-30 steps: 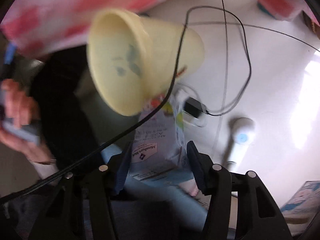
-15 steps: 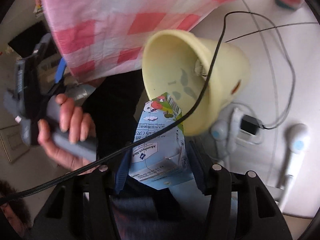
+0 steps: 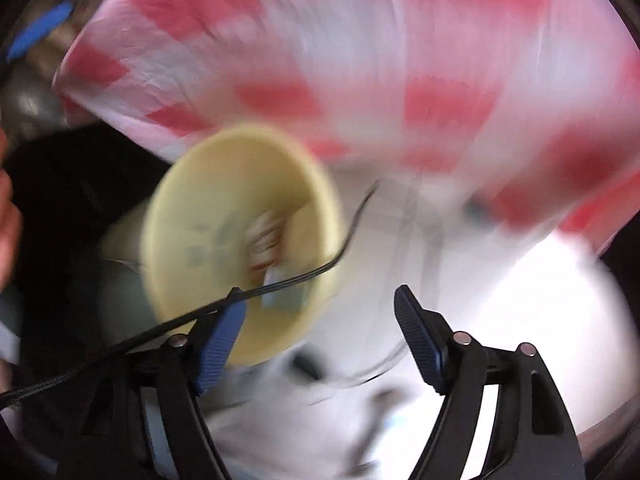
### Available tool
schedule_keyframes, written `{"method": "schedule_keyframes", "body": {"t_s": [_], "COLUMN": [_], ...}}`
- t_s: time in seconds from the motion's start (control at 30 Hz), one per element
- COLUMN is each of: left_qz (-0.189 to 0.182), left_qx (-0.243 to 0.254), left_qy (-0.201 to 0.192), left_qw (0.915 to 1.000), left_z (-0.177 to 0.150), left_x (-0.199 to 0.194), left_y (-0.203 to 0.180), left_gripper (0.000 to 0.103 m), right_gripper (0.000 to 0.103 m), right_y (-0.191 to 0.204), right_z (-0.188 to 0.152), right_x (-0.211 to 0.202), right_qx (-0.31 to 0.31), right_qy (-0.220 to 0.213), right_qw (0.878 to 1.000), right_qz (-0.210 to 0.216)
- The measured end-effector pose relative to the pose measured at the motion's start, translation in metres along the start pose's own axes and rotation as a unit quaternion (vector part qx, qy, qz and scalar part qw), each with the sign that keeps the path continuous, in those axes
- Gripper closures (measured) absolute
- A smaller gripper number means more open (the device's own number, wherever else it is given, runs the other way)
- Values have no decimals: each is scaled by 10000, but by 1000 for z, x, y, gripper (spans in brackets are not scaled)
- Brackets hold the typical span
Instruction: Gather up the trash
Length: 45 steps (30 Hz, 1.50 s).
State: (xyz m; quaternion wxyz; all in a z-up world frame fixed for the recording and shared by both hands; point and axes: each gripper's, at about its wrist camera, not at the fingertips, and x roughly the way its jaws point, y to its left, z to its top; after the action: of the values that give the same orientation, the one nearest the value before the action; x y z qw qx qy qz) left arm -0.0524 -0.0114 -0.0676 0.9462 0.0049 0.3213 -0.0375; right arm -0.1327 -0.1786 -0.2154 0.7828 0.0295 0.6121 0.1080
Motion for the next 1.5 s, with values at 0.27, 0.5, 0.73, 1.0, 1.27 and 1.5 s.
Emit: {"method": "schedule_keyframes", "body": {"t_s": [0.27, 0.5, 0.73, 1.0, 1.27, 1.5], "left_qz": [102, 162, 195, 247, 221, 206], "left_qx": [-355, -543, -529, -655, -652, -689], "left_qy": [-154, -231, -308, -354, -403, -379], "left_qw": [9992, 9981, 9979, 9969, 9968, 9967], "left_z": [0, -7, -14, -18, -20, -20], "left_x": [-28, -49, -66, -76, -80, -80], "left_y": [27, 45, 51, 59, 59, 60], "left_gripper": [15, 15, 15, 14, 14, 14], "right_gripper": [17, 8, 8, 8, 8, 8], "right_y": [45, 37, 51, 66, 58, 51], "right_z": [4, 4, -6, -6, -16, -40], "right_x": [-63, -105, -130, -140, -136, -101], "right_qx": [-2190, -2139, -1953, -2708, -3258, -4637], "right_qy": [-1715, -2062, -2915, -1864, -1665, 561], "right_qw": [9337, 9476, 9187, 9444, 8874, 8589], "right_qz": [-2256, -1176, -1812, -15, -2804, -2100]}}
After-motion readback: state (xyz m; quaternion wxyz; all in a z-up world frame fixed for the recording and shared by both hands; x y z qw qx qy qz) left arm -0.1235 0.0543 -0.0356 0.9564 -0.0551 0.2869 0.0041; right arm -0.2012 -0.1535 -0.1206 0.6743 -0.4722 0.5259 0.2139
